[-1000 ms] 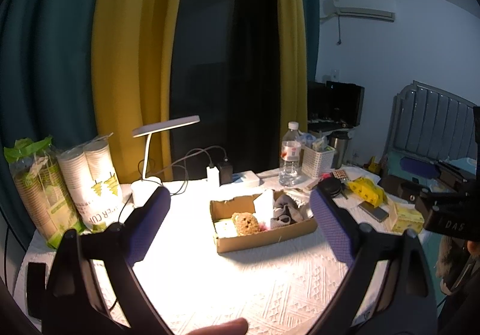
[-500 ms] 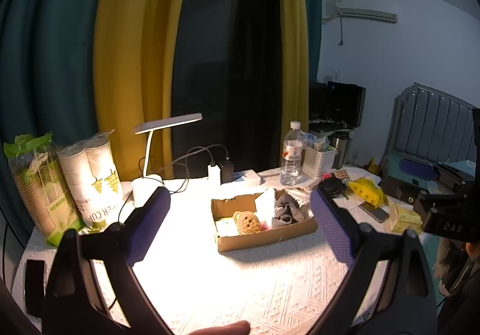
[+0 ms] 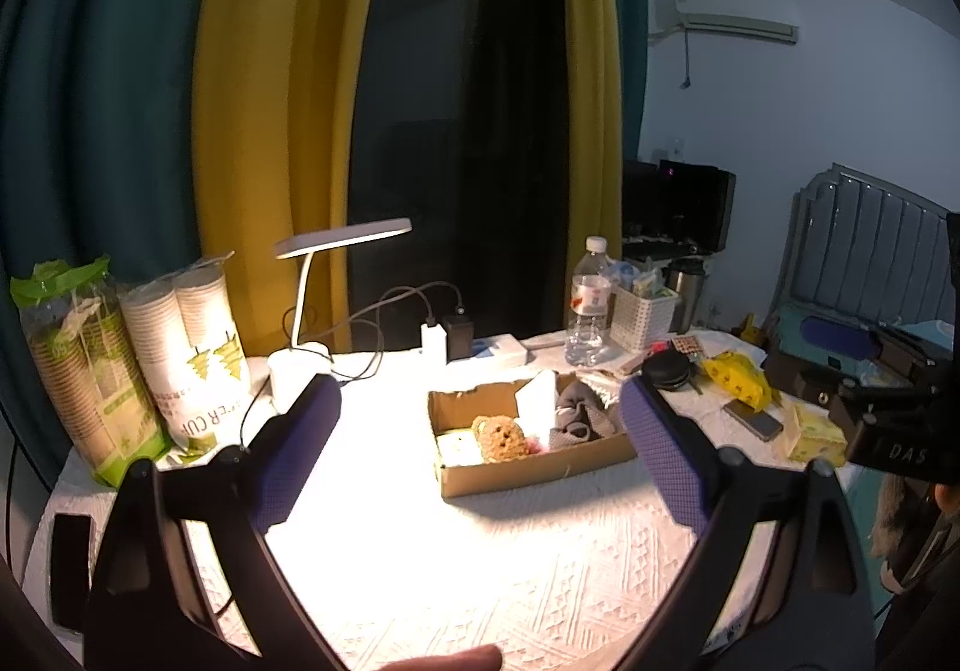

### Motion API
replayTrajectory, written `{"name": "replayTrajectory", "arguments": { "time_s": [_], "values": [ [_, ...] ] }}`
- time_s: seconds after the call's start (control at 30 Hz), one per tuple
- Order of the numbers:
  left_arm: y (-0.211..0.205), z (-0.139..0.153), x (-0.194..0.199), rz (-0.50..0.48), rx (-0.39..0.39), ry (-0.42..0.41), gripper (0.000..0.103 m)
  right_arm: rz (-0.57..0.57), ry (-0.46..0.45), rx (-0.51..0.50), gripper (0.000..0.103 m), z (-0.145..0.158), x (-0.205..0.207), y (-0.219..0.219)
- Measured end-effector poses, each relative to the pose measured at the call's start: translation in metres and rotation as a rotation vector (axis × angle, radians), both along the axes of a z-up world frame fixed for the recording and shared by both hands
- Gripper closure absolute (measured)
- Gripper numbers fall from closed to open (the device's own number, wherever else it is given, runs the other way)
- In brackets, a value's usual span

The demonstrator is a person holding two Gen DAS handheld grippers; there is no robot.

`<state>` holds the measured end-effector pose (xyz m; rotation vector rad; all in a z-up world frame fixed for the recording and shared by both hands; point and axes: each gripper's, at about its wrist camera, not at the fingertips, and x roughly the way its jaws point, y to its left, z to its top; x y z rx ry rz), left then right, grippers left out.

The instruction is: Organize soft objects

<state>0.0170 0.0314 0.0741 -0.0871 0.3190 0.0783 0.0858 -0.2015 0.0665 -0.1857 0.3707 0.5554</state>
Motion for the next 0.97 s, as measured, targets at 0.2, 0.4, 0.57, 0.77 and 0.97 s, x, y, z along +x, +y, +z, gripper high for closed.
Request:
{"name": "replayTrajectory", "arguments": {
  "time_s": [0.2,0.4,0.57,0.77,0.97],
  "values": [
    [0.0007,0.0015,-0.0017,0.002,-0.004,-0.007,0.008,0.01,-0.004,-0.012,0.029,0.0014,-0.0026,0.003],
    [0.0014,0.0018,-0.001,0.003,-0.004,-0.01,0.008,0.009,-0.005,-0.012,0.029,0.0027,-0.0006,0.0034],
    [0.0024,0.0022,-0.0011,0.005,-0.008,-0.008,0.008,0.012,-0.004,-0.013,0.029,0.0029,0.0002,0.0038],
    [0.0023,0.0022,0.0023,0.002,-0.008,-0.002,0.008,0.012,-0.002,-0.014,0.029,0.0021,0.0015,0.0051],
    [0.0012,0.0032,0.0055,0.001,-0.013,-0.011,0.008,0.018,0.008,-0.015,0.029,0.0009,0.0066,0.0066]
  ]
}}
